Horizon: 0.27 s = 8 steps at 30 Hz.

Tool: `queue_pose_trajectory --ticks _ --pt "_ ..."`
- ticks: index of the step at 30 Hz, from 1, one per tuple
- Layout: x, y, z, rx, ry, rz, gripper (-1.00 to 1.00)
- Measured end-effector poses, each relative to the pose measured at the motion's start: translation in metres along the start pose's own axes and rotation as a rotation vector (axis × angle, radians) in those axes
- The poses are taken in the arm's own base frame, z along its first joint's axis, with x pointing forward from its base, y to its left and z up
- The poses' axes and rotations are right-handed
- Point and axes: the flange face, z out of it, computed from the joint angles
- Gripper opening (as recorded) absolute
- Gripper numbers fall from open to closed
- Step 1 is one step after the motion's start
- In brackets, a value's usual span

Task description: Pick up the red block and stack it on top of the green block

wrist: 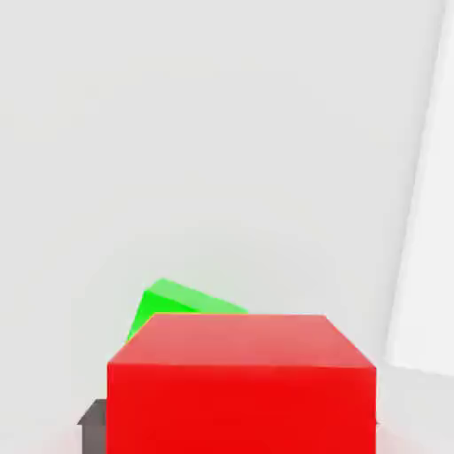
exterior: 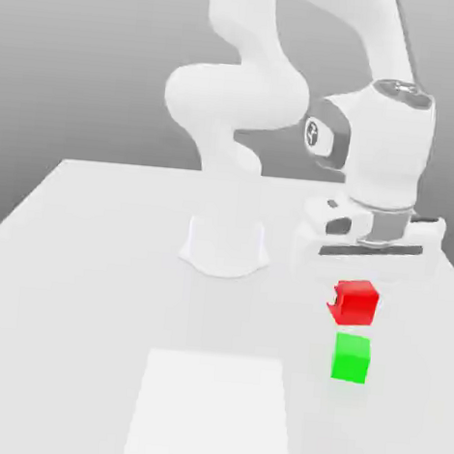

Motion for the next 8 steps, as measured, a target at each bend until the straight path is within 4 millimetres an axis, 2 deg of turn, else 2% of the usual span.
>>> queue_pose_trajectory --ticks 5,6,8 --pt "-0.002 0.000 0.044 0.000 -0.001 -0.004 -1.00" --pt "-0.003 0.000 0.048 0.000 -0.002 -0.006 1.00" --pt "-0.003 0.000 0.048 0.000 -0.002 -0.006 1.00"
